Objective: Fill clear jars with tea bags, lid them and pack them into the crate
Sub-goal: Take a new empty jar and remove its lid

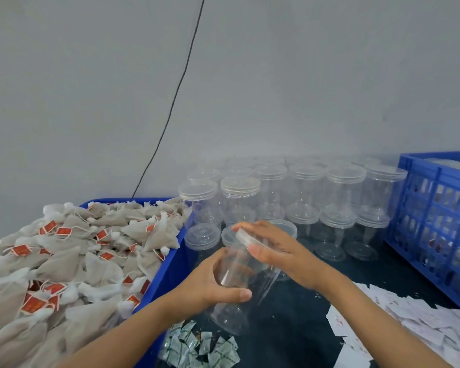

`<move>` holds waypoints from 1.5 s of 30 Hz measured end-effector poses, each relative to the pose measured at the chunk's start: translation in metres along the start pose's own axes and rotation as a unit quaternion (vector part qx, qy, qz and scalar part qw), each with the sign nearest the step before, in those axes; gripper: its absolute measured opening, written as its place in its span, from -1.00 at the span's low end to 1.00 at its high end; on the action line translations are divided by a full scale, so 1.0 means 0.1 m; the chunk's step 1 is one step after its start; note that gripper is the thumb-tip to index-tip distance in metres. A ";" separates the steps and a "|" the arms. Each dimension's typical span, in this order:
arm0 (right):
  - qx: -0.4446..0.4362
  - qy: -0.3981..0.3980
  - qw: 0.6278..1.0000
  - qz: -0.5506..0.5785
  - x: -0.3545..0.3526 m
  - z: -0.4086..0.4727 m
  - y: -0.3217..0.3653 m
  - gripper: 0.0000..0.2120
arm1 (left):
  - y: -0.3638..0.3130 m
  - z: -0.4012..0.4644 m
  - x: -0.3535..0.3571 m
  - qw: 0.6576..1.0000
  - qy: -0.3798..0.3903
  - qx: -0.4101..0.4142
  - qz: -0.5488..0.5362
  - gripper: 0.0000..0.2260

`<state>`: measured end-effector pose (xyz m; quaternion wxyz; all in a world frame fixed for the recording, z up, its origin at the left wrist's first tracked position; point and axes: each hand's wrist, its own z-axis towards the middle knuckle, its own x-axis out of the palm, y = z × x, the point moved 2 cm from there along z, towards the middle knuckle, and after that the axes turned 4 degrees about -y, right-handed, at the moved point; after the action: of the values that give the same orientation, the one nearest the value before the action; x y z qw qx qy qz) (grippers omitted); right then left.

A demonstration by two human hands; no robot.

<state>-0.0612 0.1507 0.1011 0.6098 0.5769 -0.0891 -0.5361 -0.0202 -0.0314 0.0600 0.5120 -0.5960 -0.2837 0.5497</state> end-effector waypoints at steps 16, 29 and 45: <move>0.065 0.033 0.996 0.058 -0.09 -0.15 -0.24 -0.38 | 0.10 0.04 -0.05 0.931 -0.167 0.064 0.319 -0.16; 0.086 0.068 0.994 0.027 -0.10 -0.23 -0.33 -0.20 | 0.12 0.06 0.01 0.905 -0.128 0.101 0.393 -0.15; 0.131 0.040 0.991 -0.008 -0.02 -0.18 -0.36 -0.13 | 0.21 0.10 0.05 0.897 -0.089 0.096 0.422 -0.13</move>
<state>-0.0688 0.1717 0.0677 0.5277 0.6735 -0.1302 -0.5010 -0.0330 -0.0308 0.0399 0.2592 -0.5565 0.0039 0.7894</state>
